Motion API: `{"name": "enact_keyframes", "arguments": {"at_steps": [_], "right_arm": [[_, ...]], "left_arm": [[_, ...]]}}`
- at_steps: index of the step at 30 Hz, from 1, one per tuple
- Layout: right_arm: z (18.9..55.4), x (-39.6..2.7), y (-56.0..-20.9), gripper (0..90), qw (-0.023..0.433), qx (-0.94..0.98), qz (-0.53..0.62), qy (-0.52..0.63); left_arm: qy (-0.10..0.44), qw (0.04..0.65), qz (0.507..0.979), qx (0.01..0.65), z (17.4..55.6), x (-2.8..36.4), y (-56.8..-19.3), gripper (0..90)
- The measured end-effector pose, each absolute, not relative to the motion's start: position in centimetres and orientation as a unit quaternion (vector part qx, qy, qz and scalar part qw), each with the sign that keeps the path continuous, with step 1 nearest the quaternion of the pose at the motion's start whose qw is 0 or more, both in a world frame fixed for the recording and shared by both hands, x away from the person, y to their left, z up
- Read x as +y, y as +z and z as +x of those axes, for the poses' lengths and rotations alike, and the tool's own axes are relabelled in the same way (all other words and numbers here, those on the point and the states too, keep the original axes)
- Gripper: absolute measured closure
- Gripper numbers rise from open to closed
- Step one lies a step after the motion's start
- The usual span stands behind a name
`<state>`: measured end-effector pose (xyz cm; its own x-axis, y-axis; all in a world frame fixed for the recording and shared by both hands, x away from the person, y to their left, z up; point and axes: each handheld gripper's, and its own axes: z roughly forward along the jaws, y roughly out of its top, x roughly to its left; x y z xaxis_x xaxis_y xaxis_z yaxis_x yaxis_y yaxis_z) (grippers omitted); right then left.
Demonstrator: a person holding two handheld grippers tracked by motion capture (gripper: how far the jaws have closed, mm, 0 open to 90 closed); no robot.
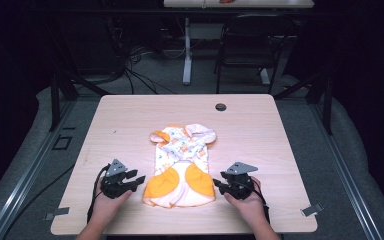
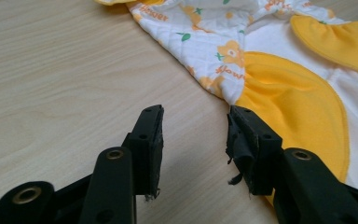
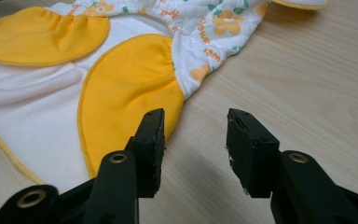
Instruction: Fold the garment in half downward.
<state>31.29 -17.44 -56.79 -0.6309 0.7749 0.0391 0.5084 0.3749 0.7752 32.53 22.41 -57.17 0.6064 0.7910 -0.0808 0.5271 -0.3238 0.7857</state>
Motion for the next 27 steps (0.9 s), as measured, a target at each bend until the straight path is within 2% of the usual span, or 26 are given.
{"name": "enact_keyframes", "arguments": {"at_steps": [6,11,20,23,25,27], "right_arm": [[31.6,-16.9,-56.6,59.5,0.169,0.815,0.391,0.392],[32.1,-16.5,-56.4,58.2,0.164,0.816,0.390,0.394],[33.9,-15.1,-55.6,62.3,0.161,0.834,0.380,0.366],[34.8,-14.6,-55.3,63.7,0.157,0.836,0.378,0.364],[35.3,-14.3,-55.0,69.1,0.161,0.840,0.373,0.358],[35.8,-14.0,-54.9,70.7,0.158,0.842,0.368,0.361]], "left_arm": [[0.158,0.414,0.791,0.421,33.1,22.1,-57.0,54.7],[0.147,0.410,0.795,0.422,33.5,21.8,-57.1,51.5],[0.140,0.410,0.805,0.406,35.4,20.1,-56.2,60.1],[0.141,0.409,0.811,0.394,36.1,19.2,-55.9,59.6],[0.145,0.405,0.819,0.379,36.8,18.2,-55.6,59.9],[0.146,0.399,0.823,0.377,37.1,17.8,-55.5,60.2]]}}
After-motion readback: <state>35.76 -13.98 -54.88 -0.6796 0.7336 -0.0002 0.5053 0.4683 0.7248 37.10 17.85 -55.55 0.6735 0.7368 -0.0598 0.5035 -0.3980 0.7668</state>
